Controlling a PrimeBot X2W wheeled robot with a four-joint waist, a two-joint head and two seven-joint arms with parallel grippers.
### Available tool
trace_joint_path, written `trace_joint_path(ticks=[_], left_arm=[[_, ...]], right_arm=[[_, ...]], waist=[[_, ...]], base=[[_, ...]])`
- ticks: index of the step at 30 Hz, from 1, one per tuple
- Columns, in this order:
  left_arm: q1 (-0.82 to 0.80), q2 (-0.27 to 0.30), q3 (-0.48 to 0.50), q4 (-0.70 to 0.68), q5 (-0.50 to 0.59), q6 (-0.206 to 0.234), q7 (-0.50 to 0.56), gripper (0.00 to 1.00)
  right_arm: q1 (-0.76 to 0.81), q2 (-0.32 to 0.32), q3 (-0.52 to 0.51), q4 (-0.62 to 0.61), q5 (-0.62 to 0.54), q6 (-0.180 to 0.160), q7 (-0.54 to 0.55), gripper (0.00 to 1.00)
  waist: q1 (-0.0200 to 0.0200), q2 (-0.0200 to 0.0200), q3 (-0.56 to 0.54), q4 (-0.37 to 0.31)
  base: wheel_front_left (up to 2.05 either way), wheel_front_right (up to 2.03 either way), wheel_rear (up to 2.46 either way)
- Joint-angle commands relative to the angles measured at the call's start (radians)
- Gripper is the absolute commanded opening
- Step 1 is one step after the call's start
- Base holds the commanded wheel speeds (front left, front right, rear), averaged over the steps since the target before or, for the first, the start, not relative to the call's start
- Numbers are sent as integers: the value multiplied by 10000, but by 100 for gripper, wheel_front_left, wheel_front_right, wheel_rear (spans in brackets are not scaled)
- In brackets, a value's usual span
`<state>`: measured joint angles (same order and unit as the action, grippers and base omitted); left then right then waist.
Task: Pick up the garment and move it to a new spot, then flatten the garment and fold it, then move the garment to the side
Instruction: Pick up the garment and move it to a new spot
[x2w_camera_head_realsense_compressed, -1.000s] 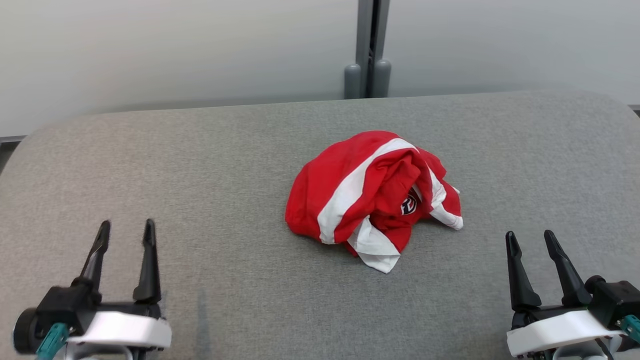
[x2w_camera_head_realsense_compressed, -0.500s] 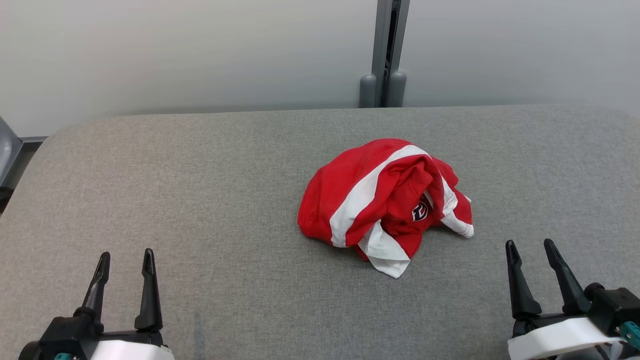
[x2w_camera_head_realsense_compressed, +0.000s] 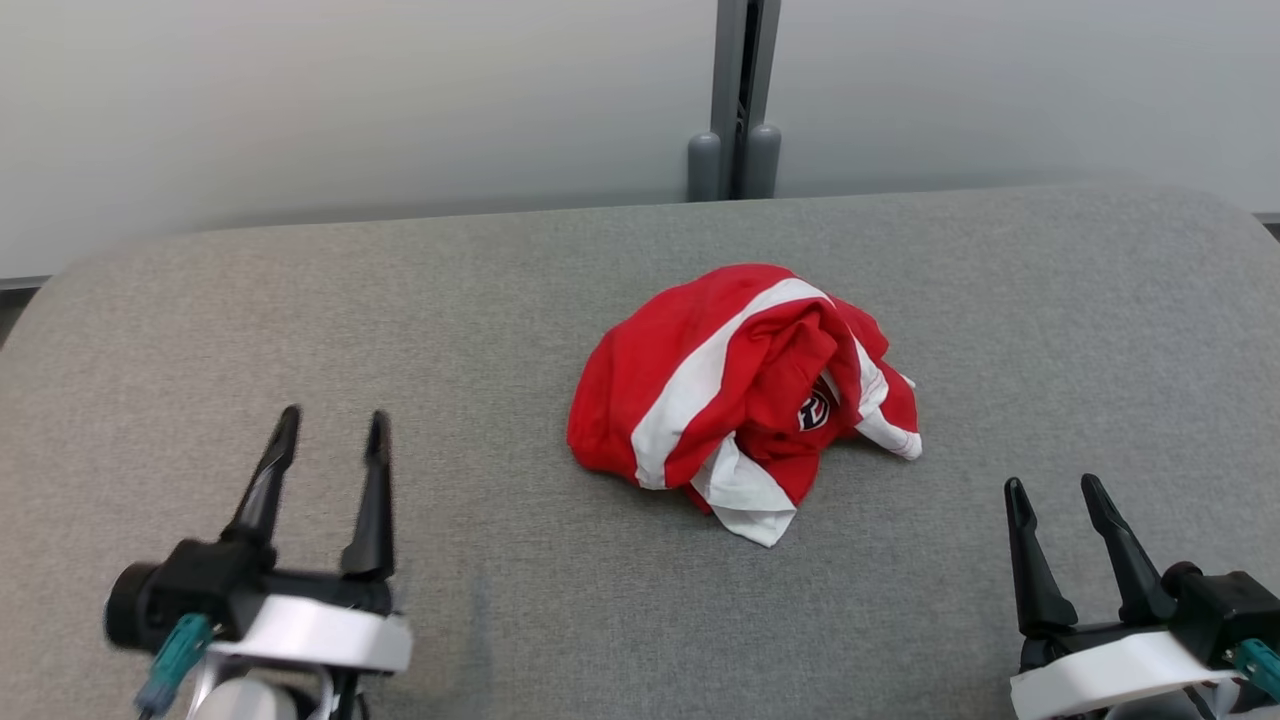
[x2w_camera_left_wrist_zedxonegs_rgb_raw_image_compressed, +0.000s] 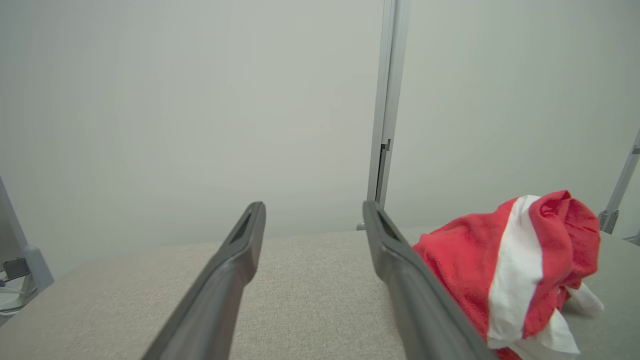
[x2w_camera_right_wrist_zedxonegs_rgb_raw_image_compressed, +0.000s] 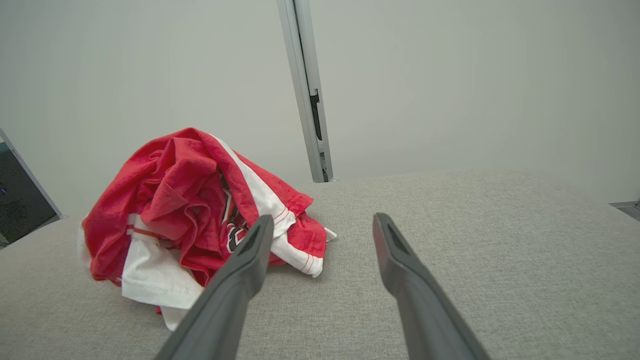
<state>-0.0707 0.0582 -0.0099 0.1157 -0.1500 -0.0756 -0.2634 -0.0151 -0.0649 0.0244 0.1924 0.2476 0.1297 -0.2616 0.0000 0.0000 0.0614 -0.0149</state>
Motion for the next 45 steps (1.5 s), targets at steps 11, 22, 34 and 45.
trace_joint_path(ticks=[11, 22, 34, 45], left_arm=[[-2050, 9, -2303, 1573, 198, -491, 164, 100], [-2688, 216, -3722, 3199, -168, -544, 567, 100], [-3042, 614, -3667, 3397, -455, -539, 209, 0], [-6361, 1638, -5095, 2236, -835, -543, 1335, 0]], right_arm=[[-413, 14, 76, 12, 214, 19, -53, 100], [-647, 88, -7, -36, 351, 19, -53, 100], [-493, 123, -170, -24, 402, 20, -53, 100], [-764, 119, 216, 252, 678, 20, -53, 100]], waist=[[0, 0, 739, -967], [0, 0, 1349, -1749], [0, 0, 1202, -1771], [0, 0, 829, -1905]], base=[[0, 0, 0], [0, 0, 0], [0, 0, 0], [0, 0, 0]])
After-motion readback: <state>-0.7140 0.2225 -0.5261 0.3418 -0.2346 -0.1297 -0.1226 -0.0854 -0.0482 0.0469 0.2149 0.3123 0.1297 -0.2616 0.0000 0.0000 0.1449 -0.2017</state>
